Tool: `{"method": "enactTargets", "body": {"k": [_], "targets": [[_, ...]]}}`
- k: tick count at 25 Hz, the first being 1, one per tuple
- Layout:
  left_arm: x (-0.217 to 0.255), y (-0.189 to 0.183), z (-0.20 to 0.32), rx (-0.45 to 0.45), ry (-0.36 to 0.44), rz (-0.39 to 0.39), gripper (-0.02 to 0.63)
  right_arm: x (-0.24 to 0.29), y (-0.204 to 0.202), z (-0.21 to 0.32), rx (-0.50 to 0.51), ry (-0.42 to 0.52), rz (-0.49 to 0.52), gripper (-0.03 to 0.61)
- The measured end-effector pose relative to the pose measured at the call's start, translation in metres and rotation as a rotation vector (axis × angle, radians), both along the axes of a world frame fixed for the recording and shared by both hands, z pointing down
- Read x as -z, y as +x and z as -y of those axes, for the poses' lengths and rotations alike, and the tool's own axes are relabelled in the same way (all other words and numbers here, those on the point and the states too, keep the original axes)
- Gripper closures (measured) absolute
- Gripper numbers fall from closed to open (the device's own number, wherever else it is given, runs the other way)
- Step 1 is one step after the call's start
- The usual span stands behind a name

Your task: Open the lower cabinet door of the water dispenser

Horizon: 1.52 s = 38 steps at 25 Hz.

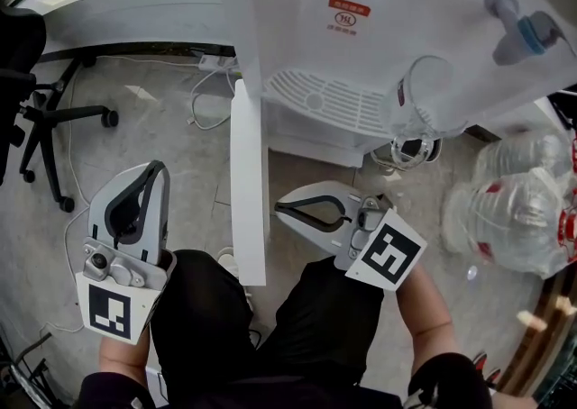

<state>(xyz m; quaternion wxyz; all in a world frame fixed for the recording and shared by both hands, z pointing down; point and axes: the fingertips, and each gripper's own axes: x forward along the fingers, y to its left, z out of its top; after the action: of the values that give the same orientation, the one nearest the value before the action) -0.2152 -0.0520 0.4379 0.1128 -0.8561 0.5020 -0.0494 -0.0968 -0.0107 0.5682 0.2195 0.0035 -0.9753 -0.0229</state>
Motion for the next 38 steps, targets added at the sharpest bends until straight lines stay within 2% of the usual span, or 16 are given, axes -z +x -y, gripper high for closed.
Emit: {"method": "enactTargets", "body": {"k": [3, 6, 8, 11, 13, 16, 19, 23, 26, 30, 33, 38], "targets": [[0.004, 0.007, 0.005, -0.043, 0.002, -0.016, 0.606, 0.005, -0.001, -0.001, -0.021, -0.014, -0.005, 0.575], [0.014, 0.022, 0.009, -0.102, 0.068, -0.023, 0.606, 0.015, -0.002, 0.0, -0.091, -0.008, 0.013, 0.575], [0.024, 0.026, 0.013, -0.115, 0.106, -0.045, 0.606, 0.03, -0.005, 0.003, -0.161, -0.003, 0.082, 0.575], [0.041, 0.034, 0.024, -0.128, 0.109, -0.095, 0.606, 0.067, -0.004, 0.02, -0.304, -0.009, 0.238, 0.575], [0.053, 0.043, 0.031, -0.14, 0.092, -0.13, 0.606, 0.087, 0.002, 0.032, -0.398, 0.002, 0.298, 0.575], [0.064, 0.056, 0.03, -0.154, 0.044, -0.155, 0.606, 0.104, 0.013, 0.028, -0.488, 0.003, 0.293, 0.575], [0.072, 0.064, 0.022, -0.153, -0.019, -0.178, 0.606, 0.117, 0.026, 0.016, -0.55, -0.035, 0.28, 0.575], [0.099, 0.077, 0.013, -0.159, -0.061, -0.17, 0.606, 0.144, 0.049, 0.011, -0.642, -0.06, 0.276, 0.575], [0.126, 0.088, 0.009, -0.158, -0.101, -0.165, 0.606, 0.18, 0.067, 0.005, -0.714, -0.061, 0.296, 0.575], [0.152, 0.116, 0.008, -0.176, -0.187, -0.216, 0.606, 0.233, 0.093, 0.002, -0.819, -0.03, 0.316, 0.575], [0.181, 0.125, 0.001, -0.165, -0.238, -0.227, 0.606, 0.274, 0.106, -0.001, -0.863, -0.038, 0.325, 0.575], [0.263, 0.138, 0.0, -0.168, -0.222, -0.2, 0.606, 0.359, 0.129, 0.006, -0.925, -0.026, 0.361, 0.575]]}}
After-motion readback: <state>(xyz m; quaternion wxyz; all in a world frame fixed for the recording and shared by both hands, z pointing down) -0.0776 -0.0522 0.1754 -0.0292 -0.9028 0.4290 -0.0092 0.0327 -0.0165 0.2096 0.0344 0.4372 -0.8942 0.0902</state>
